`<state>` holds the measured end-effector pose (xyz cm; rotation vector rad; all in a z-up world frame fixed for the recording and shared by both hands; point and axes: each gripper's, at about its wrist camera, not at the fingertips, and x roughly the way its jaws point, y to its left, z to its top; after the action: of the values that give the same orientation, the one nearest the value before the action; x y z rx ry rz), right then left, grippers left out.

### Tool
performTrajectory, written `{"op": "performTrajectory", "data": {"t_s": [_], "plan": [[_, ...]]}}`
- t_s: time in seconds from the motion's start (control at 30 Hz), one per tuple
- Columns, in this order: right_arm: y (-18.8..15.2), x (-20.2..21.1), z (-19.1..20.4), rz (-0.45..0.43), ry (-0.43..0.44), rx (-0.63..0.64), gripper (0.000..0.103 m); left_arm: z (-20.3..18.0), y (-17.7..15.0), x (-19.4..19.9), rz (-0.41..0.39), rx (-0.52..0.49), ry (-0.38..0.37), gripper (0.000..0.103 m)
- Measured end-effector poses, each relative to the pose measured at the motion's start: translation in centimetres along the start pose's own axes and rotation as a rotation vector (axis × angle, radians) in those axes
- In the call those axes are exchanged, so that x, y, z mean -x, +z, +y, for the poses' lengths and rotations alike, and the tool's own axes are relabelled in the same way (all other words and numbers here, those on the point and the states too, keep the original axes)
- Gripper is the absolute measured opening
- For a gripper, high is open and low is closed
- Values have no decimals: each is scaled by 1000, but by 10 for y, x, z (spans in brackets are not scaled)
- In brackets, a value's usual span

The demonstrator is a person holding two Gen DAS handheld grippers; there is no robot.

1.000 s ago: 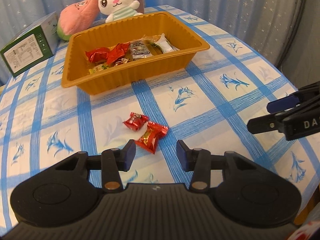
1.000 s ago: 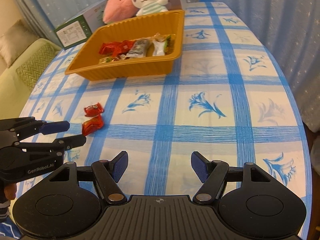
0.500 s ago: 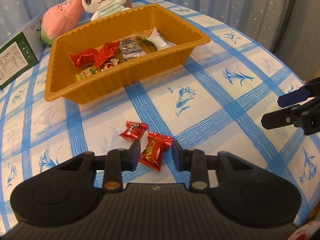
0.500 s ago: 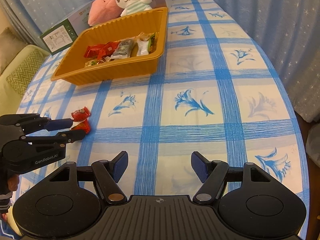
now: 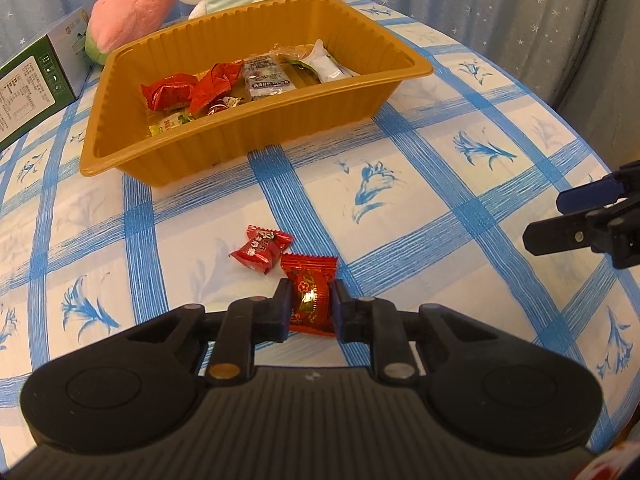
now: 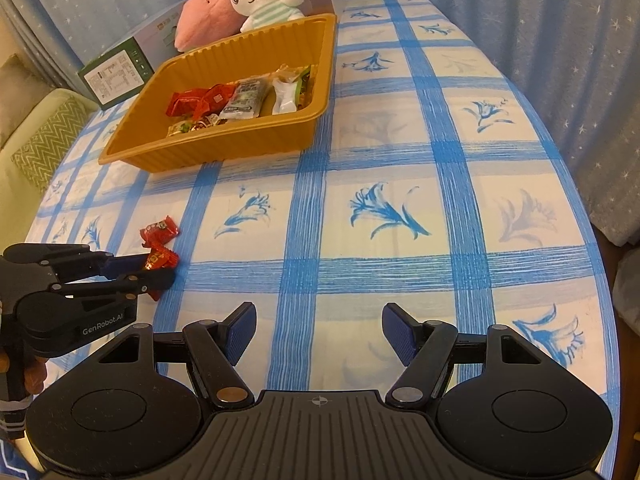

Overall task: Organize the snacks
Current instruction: 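Close the right gripper on the other small red candy while the left holds its candy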

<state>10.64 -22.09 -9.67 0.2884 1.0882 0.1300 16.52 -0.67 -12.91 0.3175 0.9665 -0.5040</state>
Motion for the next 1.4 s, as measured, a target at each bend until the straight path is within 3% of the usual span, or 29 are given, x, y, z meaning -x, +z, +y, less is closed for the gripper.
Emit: {"op": "performTrajectory", "data": {"t_s": [0.33,0.87,1.17,1.4], "plan": [[10,-10,15,-10,42,44,70,12,-4,27,-34,64,20,19],[30,-55,98,10,244,212,69,75,-23,57,-47,238,152,19],[45,-86,114,51,298,152,68,92,-28,57,-42,280,171,19],[57,-104,112,76,299,63,59,100,-32,55,-30,301,179,19]]}}
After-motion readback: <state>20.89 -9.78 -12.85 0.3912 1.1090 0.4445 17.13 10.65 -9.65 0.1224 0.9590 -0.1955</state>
